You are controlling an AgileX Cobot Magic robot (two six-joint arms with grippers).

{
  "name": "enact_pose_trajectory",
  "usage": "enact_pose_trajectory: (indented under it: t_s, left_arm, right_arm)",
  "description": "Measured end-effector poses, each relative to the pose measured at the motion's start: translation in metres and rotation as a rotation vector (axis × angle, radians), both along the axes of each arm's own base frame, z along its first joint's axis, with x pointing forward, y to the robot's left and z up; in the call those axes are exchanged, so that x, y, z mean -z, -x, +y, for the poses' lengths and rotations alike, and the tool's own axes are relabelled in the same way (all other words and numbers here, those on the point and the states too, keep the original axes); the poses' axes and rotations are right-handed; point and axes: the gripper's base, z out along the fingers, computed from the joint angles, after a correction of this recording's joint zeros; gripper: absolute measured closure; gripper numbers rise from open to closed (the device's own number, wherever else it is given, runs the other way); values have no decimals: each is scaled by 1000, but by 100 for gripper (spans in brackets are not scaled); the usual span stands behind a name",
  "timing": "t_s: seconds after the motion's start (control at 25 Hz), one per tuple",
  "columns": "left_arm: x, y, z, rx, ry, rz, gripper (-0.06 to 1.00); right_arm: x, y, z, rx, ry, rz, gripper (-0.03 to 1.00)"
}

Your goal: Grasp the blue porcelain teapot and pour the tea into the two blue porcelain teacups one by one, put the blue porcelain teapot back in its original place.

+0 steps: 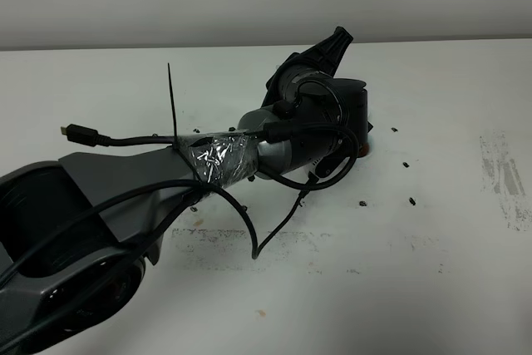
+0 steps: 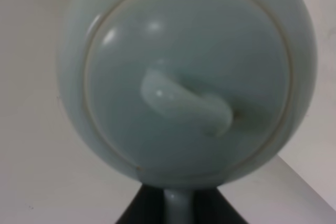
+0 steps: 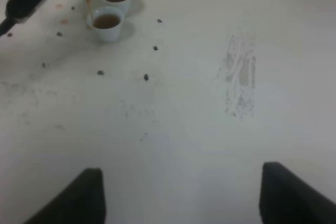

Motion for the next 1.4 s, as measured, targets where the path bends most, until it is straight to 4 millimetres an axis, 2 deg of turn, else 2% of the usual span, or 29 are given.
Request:
enact_pose_trajectory:
  t_s: [1.4]
  left_arm:
    - [0, 0, 0, 1, -1, 0, 89]
  right_arm:
    - [0, 0, 0, 0, 0, 0, 38]
